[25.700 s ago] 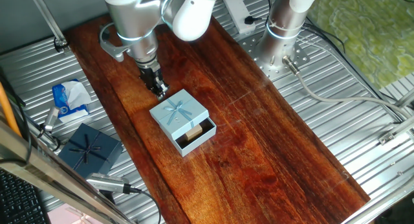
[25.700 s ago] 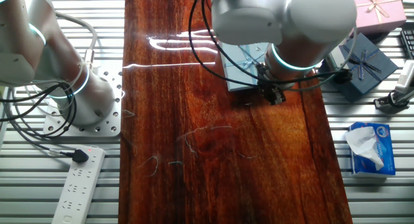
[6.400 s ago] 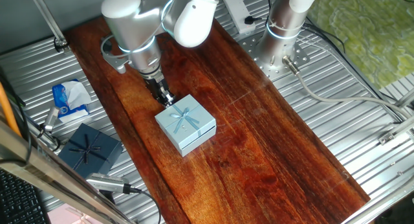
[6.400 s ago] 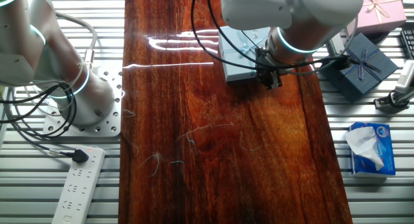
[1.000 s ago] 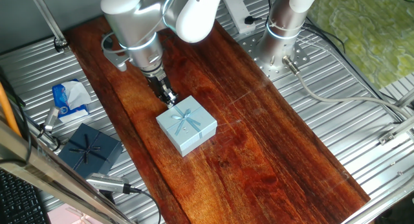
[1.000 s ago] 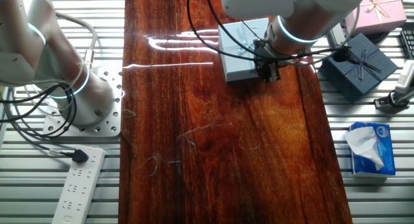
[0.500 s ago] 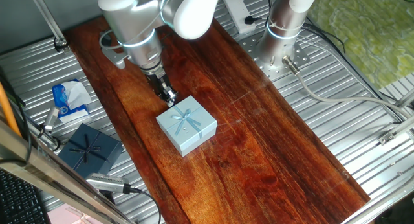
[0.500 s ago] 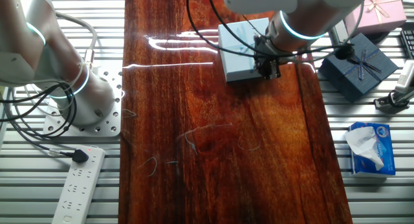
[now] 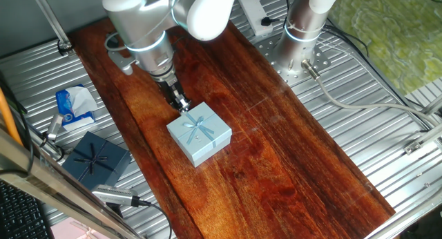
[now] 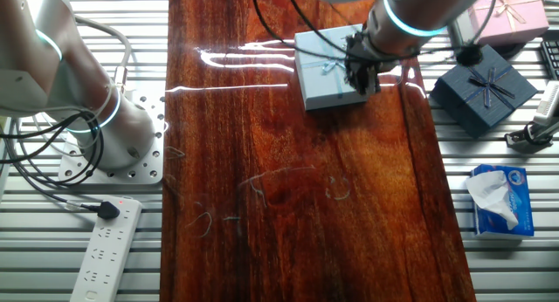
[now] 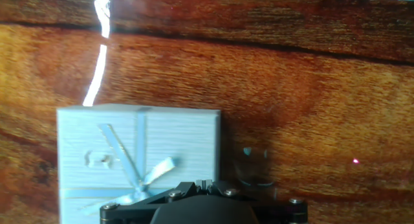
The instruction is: Slide the outer casing onto the gift box
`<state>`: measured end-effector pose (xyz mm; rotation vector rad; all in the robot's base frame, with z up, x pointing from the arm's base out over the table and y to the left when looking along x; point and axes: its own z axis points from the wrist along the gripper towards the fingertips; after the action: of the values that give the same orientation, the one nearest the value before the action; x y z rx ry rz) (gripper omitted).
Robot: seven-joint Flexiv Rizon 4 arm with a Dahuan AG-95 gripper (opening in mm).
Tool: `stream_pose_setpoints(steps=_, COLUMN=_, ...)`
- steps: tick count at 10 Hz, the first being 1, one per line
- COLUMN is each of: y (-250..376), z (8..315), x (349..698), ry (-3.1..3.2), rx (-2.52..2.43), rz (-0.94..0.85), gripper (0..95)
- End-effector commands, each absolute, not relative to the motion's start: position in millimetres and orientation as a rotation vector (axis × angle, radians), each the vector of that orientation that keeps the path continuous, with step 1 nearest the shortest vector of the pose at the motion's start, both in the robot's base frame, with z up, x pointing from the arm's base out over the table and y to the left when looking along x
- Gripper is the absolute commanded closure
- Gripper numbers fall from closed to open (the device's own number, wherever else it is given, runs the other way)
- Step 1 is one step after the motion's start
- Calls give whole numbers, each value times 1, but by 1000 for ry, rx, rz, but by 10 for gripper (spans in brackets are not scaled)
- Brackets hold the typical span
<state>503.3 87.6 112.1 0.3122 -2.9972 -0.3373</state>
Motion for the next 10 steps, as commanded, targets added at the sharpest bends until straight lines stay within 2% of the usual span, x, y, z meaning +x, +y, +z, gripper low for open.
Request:
stream_pose_setpoints(steps=1, y=87, z=114, x=504, ry=-2993, rx=301, rz=-358, gripper=950)
stream_pose_setpoints(steps=6, y=86, z=115, x=504, ry=-3005, rx=277, rz=-313, gripper=950)
stream_pose_setpoints(steps=10, y=86, z=115, x=504, ry=-2958, rx=453, rz=-326, gripper=950)
